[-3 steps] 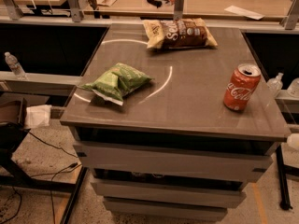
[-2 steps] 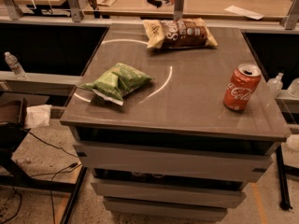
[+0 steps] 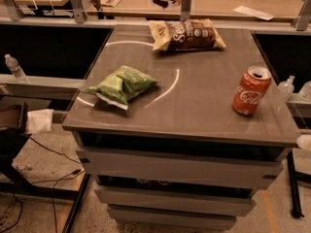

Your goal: Move coke can near green jalapeno chip bag

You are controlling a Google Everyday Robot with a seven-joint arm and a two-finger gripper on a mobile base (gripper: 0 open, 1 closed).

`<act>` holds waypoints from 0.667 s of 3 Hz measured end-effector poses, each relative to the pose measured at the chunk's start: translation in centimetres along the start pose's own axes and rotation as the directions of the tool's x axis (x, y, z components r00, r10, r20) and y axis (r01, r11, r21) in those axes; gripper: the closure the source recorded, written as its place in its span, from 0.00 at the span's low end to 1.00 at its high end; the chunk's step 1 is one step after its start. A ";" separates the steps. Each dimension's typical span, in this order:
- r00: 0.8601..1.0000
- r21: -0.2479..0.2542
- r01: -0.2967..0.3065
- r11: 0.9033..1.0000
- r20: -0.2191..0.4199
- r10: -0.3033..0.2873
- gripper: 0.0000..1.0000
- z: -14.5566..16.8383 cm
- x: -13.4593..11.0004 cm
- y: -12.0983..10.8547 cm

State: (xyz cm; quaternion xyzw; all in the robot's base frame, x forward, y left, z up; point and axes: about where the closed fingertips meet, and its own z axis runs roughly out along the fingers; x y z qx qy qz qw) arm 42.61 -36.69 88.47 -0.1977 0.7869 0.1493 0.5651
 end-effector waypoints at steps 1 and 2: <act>0.999 0.005 -0.040 0.999 -0.005 0.040 0.00 -0.1 0.2 -0.2; 1.000 -0.019 0.011 1.000 0.023 -0.011 0.00 0.9 -0.7 0.9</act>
Offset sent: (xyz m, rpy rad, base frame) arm 0.0103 0.0287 0.0094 -0.0200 -0.0796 0.0625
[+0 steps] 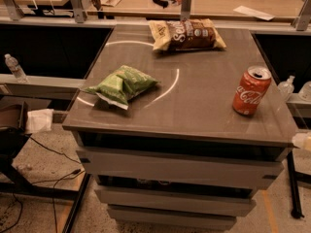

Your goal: Move coke can near green jalapeno chip bag

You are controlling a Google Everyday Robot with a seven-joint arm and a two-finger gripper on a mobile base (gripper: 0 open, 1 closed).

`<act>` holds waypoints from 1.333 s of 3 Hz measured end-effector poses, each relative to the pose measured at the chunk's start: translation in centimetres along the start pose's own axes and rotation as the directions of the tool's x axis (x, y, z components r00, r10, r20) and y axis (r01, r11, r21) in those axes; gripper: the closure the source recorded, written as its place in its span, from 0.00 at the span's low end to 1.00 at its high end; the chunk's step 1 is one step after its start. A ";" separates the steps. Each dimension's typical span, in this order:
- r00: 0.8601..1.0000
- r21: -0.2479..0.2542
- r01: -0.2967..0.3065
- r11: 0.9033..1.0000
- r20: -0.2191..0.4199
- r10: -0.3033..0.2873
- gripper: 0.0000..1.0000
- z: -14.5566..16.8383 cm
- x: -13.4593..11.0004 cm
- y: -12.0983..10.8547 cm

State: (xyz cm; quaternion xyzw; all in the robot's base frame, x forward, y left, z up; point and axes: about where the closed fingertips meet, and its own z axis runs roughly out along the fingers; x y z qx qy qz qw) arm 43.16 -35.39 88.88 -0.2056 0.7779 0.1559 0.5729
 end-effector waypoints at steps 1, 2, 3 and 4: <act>0.998 -0.031 0.060 0.998 0.035 -0.059 0.00 1.8 -0.9 1.3; 0.990 -0.077 0.125 0.989 0.075 -0.120 0.00 4.2 -1.6 2.8; 0.985 -0.111 0.158 0.981 0.093 -0.149 0.00 6.9 -1.6 3.8; 0.979 -0.140 0.183 0.973 0.118 -0.167 0.00 9.6 -1.8 4.7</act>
Offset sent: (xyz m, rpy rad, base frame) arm 0.0413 0.0728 0.0006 -0.0695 -0.1707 0.1875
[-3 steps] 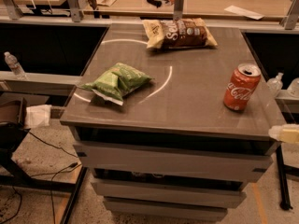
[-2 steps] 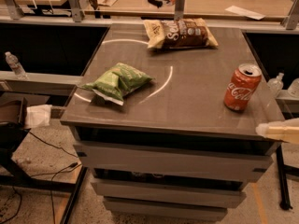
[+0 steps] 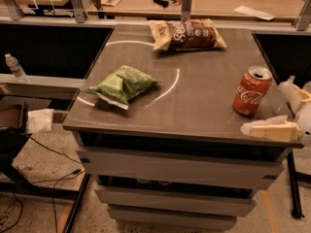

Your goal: Move coke can near green jalapeno chip bag

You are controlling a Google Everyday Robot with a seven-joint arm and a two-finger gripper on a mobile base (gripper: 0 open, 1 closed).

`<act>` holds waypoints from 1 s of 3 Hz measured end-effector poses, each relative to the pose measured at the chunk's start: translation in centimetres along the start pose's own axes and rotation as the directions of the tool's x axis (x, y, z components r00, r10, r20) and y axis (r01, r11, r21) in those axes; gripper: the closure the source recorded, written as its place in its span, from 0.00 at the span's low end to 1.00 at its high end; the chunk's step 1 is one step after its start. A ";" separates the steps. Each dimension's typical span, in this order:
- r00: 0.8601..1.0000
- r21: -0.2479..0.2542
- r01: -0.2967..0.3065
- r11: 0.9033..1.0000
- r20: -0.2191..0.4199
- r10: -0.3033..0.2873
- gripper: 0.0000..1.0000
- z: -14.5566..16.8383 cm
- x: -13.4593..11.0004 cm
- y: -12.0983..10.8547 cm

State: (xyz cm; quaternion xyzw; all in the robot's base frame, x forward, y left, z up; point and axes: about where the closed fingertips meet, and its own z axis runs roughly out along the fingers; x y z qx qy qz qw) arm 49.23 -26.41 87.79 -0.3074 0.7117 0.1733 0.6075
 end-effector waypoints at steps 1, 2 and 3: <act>1.000 -0.009 0.024 1.000 0.015 -0.024 0.00 2.4 -0.5 -0.3; 0.999 -0.008 0.041 0.999 0.019 -0.041 0.00 4.7 -1.4 -1.1; 0.999 -0.017 0.037 0.999 0.025 -0.037 0.16 6.4 -2.2 -1.3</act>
Offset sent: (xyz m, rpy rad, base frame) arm 0.0719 0.0318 0.0102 -0.0285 -0.0503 0.0129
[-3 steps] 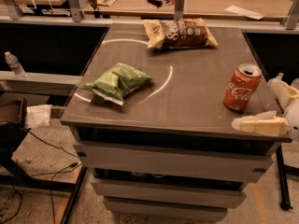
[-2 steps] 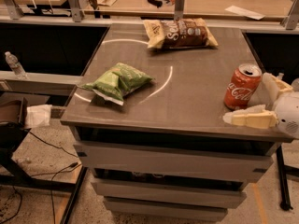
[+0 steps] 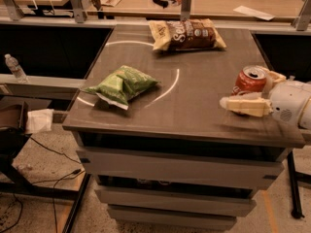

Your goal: Move coke can near green jalapeno chip bag

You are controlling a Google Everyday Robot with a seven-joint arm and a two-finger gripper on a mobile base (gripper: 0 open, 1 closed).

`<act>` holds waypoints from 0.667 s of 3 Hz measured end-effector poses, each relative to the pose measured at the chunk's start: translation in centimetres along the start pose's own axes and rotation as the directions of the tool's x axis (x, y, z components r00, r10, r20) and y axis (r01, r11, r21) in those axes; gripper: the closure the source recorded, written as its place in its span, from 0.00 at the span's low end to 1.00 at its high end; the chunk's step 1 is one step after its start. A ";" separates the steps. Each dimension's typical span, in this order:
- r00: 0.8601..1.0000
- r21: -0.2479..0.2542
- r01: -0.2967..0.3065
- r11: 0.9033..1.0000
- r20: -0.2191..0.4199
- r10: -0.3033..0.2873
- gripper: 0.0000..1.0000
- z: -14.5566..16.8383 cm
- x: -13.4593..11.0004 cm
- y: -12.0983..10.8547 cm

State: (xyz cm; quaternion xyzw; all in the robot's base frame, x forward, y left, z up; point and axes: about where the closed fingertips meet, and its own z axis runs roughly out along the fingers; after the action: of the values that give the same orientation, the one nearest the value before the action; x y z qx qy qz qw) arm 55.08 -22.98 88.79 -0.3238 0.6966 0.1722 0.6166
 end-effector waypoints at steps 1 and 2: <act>1.000 -0.011 -0.008 1.000 0.023 0.008 0.40 1.2 -1.2 -0.2; 0.998 -0.032 -0.003 0.999 0.057 0.005 0.63 1.9 -2.5 0.0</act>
Offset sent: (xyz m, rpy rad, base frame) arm 0.0193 0.0245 0.0339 0.0686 -0.0606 0.0682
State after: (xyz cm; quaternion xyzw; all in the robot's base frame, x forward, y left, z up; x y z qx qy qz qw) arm 56.63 -21.18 90.87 -0.3271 0.6765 0.1937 0.6308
